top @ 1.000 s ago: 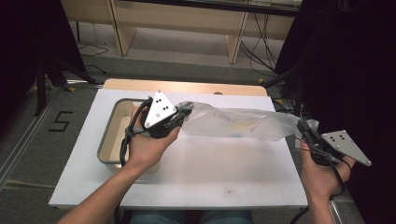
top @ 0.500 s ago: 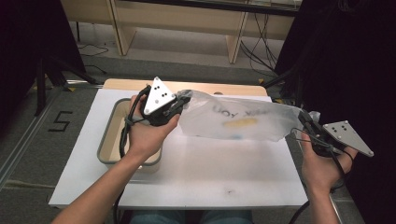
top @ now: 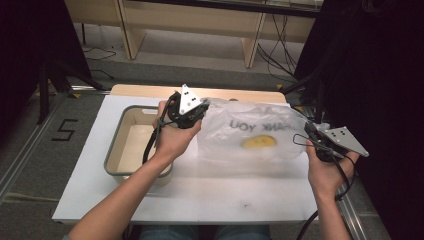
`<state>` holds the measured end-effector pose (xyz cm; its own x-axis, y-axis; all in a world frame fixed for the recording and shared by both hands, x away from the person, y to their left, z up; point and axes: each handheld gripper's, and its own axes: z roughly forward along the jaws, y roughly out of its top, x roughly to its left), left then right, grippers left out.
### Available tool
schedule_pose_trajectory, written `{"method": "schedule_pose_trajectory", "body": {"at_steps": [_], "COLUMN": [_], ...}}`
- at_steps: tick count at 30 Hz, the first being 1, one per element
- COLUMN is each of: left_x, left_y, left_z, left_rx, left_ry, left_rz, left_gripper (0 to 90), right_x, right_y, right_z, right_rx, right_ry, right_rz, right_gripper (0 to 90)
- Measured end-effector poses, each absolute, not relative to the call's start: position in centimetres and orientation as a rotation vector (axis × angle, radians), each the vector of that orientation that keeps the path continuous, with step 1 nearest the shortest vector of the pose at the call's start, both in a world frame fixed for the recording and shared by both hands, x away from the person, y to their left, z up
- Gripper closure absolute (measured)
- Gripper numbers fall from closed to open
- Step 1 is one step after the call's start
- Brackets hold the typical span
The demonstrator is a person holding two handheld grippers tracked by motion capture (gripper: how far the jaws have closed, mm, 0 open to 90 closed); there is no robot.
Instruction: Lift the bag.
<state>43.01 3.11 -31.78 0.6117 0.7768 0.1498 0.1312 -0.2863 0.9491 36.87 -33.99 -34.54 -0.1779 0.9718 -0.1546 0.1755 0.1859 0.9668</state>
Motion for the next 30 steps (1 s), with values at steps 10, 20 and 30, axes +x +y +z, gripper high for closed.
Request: {"method": "schedule_pose_trajectory", "body": {"at_steps": [10,20,30], "left_x": [45.7,47.9,48.8], "left_y": [1.8,1.1,1.0], "left_z": [-34.8,-37.1,-38.4], "left_rx": [1.866,1.927,1.943], "left_ry": [0.831,0.912,0.960], "left_rz": [0.718,0.668,0.631], "left_gripper": [89.2,88.6,85.0], "right_x": [38.7,40.1,40.7], "right_y": [-33.3,-32.8,-32.9], "right_z": [-37.2,-39.5,-40.7], "right_rx": [1.194,1.264,1.304], "right_ry": [1.610,1.676,1.715], "right_rz": [1.076,1.044,1.021], "right_gripper": [90.0,89.9,88.9]}}
